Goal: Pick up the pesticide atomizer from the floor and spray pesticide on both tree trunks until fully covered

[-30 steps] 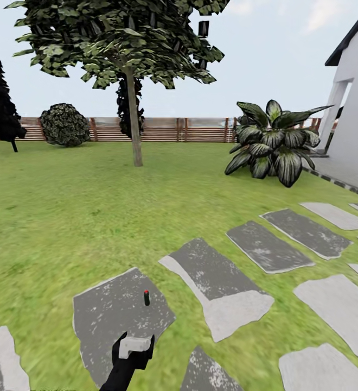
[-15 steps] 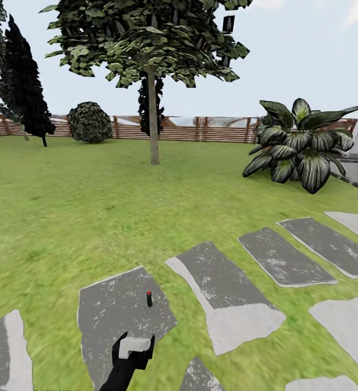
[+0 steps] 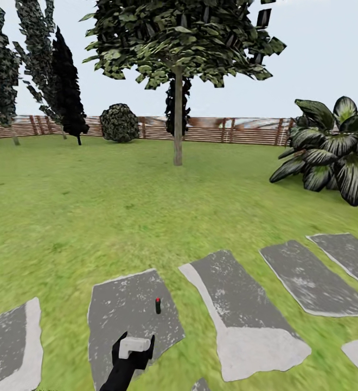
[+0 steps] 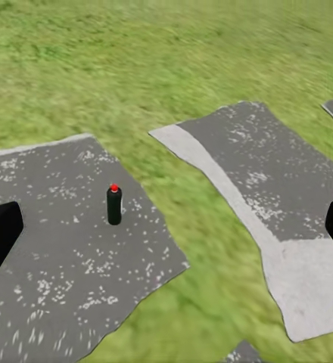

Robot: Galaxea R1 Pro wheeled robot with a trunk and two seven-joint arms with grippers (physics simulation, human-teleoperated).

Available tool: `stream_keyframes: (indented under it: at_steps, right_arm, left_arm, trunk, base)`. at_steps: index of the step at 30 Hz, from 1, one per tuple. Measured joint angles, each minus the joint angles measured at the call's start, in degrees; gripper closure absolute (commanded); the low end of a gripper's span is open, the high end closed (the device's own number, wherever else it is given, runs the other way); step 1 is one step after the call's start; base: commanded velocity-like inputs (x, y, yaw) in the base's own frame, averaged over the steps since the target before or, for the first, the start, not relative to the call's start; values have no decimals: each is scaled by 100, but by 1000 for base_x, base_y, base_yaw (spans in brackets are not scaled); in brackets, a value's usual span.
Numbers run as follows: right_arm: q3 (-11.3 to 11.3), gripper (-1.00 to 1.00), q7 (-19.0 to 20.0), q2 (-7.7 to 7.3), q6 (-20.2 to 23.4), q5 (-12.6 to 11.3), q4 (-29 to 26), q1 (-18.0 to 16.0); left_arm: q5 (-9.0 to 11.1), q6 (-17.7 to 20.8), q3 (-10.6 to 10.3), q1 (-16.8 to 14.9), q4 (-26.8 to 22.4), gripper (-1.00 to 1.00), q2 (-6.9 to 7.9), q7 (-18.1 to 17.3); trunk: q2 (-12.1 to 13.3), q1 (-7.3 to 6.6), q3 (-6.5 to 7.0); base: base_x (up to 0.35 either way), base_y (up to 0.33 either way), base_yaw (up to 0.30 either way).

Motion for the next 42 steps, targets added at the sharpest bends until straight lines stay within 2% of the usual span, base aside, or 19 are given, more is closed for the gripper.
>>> stream_keyframes:
  at_steps: [3,6,8,15,24,35,42]
  right_arm:
    - [-1,-100,0,0,1,-1,0,0]
    - [0,-100,0,0,1,0,0,0]
    - [-1,-100,0,0,1,-1,0,1]
    - [-1,-100,0,0,1,0,0,0]
    - [0,-100,0,0,0,0,0,0]
    - [0,-100,0,0,1,0,0,0]
    - [-1,-100,0,0,1,-1,0,0]
  left_arm:
    - [0,0,0,0,0,-100,0,0]
    - [0,0,0,0,0,-100,0,0]
    - [0,0,0,0,0,-100,0,0]
    - [0,0,0,0,0,-100,0,0]
    - [0,0,1,0,0,-100,0,0]
    - [0,0,1,0,0,-100,0,0]
    - [0,0,5,0,0,-100,0,0]
  trunk:
    - [-4,-40,-12]
    - [0,63,-24]
    - [-1,-11,-33]
    - [0,0,-62]
    - [0,0,-69]
    - [-1,0,-69]
    - [0,0,-69]
  base:
    - [250,-221,290]
    - [251,-221,289]
    - [249,-223,289]
    - [230,-232,282]
    - [29,-72,27]
    - [1,-276,7]
    - [0,-192,176]
